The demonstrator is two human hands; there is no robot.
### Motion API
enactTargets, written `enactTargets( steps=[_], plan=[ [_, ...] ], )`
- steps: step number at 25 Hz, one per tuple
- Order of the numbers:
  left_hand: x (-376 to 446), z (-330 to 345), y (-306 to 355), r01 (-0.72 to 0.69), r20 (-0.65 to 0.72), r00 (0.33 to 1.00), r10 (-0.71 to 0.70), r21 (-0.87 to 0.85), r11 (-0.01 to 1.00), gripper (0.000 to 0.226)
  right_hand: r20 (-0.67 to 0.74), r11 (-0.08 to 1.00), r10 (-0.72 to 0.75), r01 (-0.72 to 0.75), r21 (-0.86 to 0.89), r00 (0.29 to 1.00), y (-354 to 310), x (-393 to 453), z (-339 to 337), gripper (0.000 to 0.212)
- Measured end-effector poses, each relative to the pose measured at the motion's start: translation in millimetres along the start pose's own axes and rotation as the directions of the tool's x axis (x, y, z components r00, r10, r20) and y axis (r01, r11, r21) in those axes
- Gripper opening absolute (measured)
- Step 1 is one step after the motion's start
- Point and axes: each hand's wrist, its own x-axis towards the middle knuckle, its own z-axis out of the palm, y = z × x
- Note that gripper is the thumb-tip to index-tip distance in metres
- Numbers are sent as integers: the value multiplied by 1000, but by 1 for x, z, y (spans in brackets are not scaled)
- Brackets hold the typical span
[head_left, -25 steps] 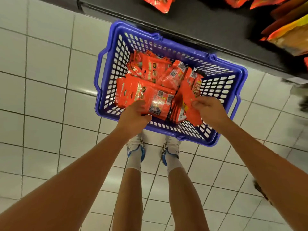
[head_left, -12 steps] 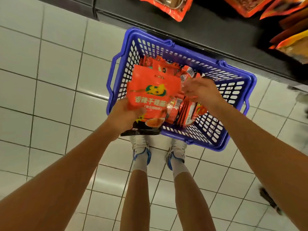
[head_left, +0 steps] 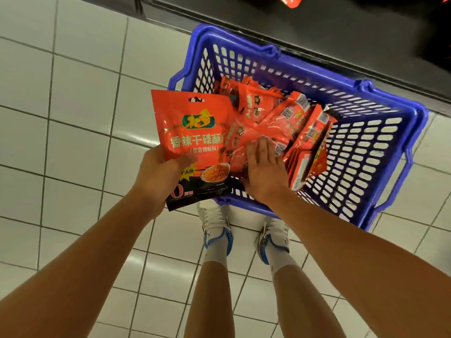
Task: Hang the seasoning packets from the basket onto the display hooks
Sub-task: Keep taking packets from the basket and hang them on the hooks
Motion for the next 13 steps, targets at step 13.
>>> enactTargets(
  steps=[13],
  plan=[
    [-52,7,51,-49,18,998,53,-161,986,27,119,-7,260,-121,993,958,74,-59,-184,18]
  ],
)
